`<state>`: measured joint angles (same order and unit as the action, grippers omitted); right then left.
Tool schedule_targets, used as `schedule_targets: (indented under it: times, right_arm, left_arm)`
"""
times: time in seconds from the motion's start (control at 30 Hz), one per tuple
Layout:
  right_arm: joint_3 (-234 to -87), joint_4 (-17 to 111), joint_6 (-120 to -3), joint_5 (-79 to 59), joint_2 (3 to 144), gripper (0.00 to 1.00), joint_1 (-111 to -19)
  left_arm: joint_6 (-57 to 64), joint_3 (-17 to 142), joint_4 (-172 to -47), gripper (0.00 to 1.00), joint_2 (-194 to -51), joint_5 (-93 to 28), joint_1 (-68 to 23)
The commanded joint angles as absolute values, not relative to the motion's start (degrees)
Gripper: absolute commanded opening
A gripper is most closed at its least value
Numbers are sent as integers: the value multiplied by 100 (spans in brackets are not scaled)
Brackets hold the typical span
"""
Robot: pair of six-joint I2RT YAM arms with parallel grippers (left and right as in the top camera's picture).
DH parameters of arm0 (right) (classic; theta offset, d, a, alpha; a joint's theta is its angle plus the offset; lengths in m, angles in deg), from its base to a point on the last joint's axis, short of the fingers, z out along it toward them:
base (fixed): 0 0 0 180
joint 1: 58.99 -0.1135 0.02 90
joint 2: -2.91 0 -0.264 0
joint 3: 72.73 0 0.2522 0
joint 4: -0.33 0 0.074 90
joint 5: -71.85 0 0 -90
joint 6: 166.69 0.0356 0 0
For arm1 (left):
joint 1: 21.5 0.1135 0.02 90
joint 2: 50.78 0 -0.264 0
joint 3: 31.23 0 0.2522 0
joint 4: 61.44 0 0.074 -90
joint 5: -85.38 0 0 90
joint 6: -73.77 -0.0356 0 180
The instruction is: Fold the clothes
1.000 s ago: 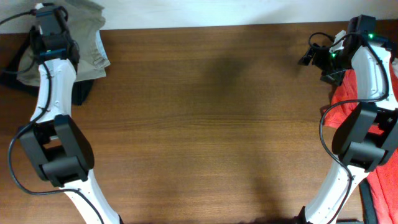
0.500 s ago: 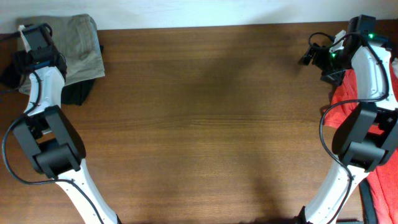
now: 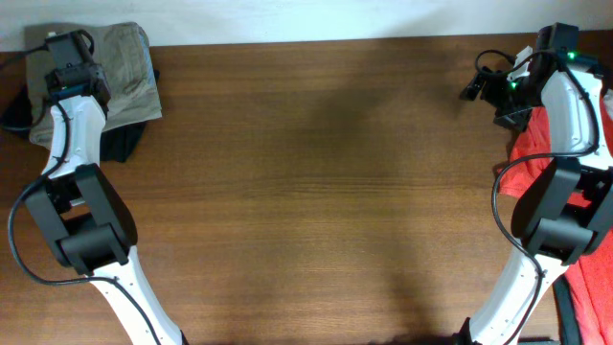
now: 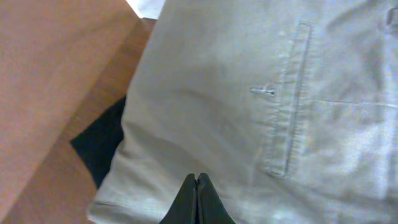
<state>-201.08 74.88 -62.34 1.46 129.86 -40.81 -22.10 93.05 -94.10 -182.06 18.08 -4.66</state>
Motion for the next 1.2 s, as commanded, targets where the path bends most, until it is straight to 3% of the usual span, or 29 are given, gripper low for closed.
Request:
schedule_targets:
  times: [0.0, 0.27, 0.5, 0.53, 0.57, 0.6, 0.63, 0.77, 0.83, 0.93, 1.07, 1.17]
  right_arm:
    - [-20202, 7473, -6275, 194, 12971, 99, -4097]
    - [-20202, 7473, -6275, 194, 12971, 99, -4097]
    - [-20202, 7473, -6275, 194, 12971, 99, -4097]
    - [-20202, 7473, -6275, 194, 12971, 99, -4097]
    - [-20202, 7473, -6275, 194, 12971, 99, -4097]
    - [-20202, 7473, -6275, 194, 12971, 99, -4097]
    - [-20200, 7473, -6275, 194, 12971, 99, -4097]
    - [-20202, 7071, -6057, 461, 12971, 99, -4099]
    - [-20209, 7519, -5976, 1853, 12960, 99, -4077]
    - [-20248, 7587, -6573, 3484, 12748, 99, -4022]
    - [-20248, 8491, -7147, 3187, 11771, 99, -4079]
    - [-20244, 9320, -7202, 1980, 10510, 99, -4304]
  left_arm:
    - [-1991, 9410, -9383, 1, -18493, 1512, -447]
    - [-1989, 9445, -10581, 0, -18654, 927, -484]
    - [-1987, 9445, -10996, 2, -16346, 925, -1006]
    - [-1987, 9445, -11097, 23, -16080, 922, -1083]
    - [-1987, 9445, -11213, 66, -15894, 922, -1148]
    - [-1987, 9445, -11409, 87, -15684, 848, -1231]
    - [-1985, 9445, -11543, 99, -15555, 732, -1284]
    - [-1987, 9445, -12515, 99, -14928, -796, -1629]
    - [-1987, 9445, -12891, 99, -14825, -1587, -1762]
    - [-1989, 9431, -13217, 99, -14827, -1751, -1878]
    - [-1987, 9431, -13672, 99, -14827, -1753, -1878]
    - [-1989, 9431, -13746, 99, -14827, -1746, -1878]
